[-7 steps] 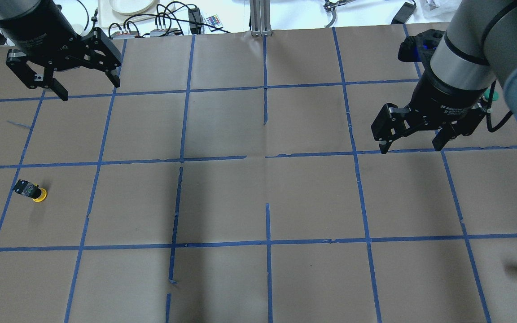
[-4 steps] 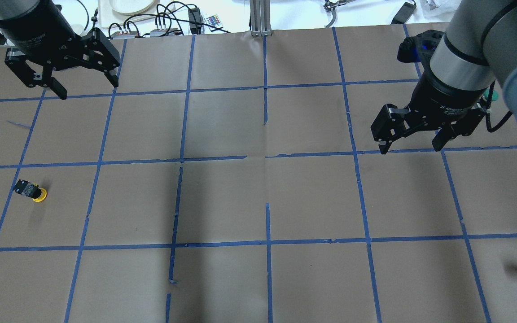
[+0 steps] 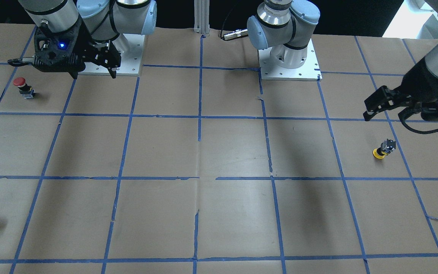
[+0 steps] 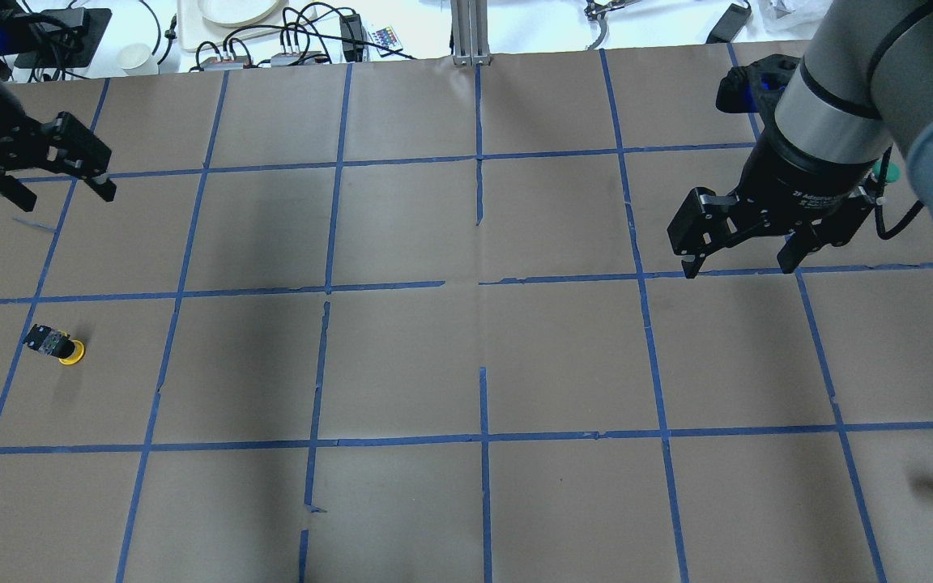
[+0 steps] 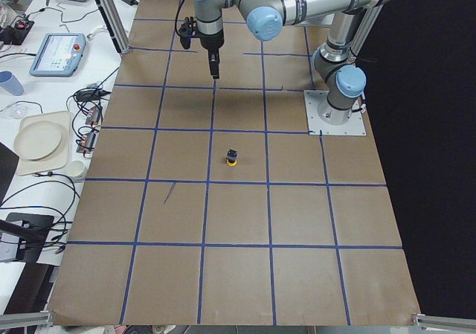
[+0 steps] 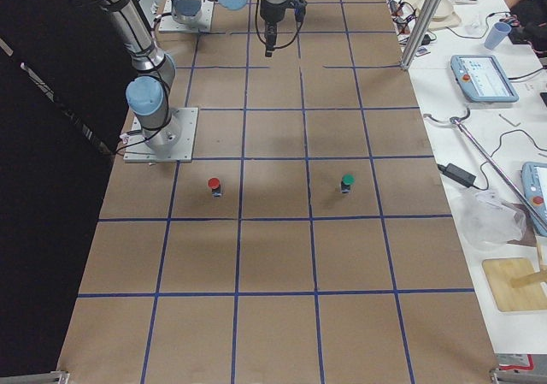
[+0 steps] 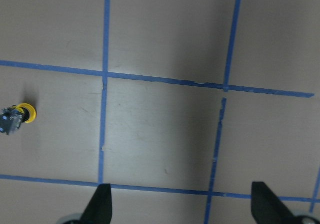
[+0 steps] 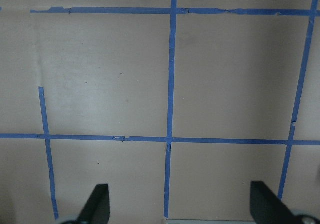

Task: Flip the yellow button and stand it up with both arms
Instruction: 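Move the left gripper down over the yellow-capped button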

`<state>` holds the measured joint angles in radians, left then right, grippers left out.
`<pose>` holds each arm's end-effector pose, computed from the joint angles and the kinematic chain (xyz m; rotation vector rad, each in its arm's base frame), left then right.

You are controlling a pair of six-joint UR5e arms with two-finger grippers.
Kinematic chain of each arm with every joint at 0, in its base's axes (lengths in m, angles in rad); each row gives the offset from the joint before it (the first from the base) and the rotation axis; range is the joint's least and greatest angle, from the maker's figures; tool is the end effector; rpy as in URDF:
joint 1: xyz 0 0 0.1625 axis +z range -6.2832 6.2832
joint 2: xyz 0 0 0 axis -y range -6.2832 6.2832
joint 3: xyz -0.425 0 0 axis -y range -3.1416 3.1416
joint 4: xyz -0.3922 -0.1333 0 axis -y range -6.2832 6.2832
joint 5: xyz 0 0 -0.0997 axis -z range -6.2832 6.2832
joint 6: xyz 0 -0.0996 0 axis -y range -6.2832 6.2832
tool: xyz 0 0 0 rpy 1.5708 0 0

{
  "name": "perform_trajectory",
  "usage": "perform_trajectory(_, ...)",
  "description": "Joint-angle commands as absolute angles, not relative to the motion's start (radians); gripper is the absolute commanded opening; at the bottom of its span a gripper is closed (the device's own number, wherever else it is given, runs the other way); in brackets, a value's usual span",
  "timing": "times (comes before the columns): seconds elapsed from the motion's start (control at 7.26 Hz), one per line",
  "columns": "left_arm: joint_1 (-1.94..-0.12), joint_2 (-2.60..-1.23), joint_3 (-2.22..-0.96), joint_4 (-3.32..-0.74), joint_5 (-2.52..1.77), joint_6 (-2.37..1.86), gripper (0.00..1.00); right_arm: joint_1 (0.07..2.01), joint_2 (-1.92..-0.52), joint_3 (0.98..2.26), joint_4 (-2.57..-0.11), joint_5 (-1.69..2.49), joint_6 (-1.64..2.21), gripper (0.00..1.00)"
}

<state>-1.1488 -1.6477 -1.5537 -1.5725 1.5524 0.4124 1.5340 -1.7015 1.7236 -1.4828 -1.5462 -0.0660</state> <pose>0.0887 -0.5275 0.4573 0.0157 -3.0989 -0.0756 0.1200 -0.4296 0.4653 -0.0433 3.1065 0.1690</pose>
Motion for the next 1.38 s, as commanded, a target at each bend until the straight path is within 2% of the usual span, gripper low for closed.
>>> perform_trajectory(0.0,-0.973,-1.683,-1.621,-1.449,1.604,0.732,0.98,1.534,-1.704,1.729,-1.488,-1.545,-0.057,1.00)
perform_trajectory(0.28,-0.850,-1.741,-1.701,-1.330,1.602,0.956,0.98,1.534,-1.703,1.729,-1.491,-1.543,-0.058,1.00)
perform_trajectory(0.55,-0.815,-1.845,-1.753,-1.214,1.595,0.977,0.97,1.534,-1.704,1.730,-1.491,-1.543,-0.058,1.00)
perform_trajectory(0.96,-0.819,-1.842,-1.909,-1.045,1.600,1.054,0.98,1.534,-1.710,1.730,-1.493,-1.542,-0.055,1.00)
perform_trajectory(1.24,-0.819,-1.845,-1.957,-0.968,1.600,1.152,0.98,1.535,-1.709,1.730,-1.491,-1.545,-0.055,1.00)
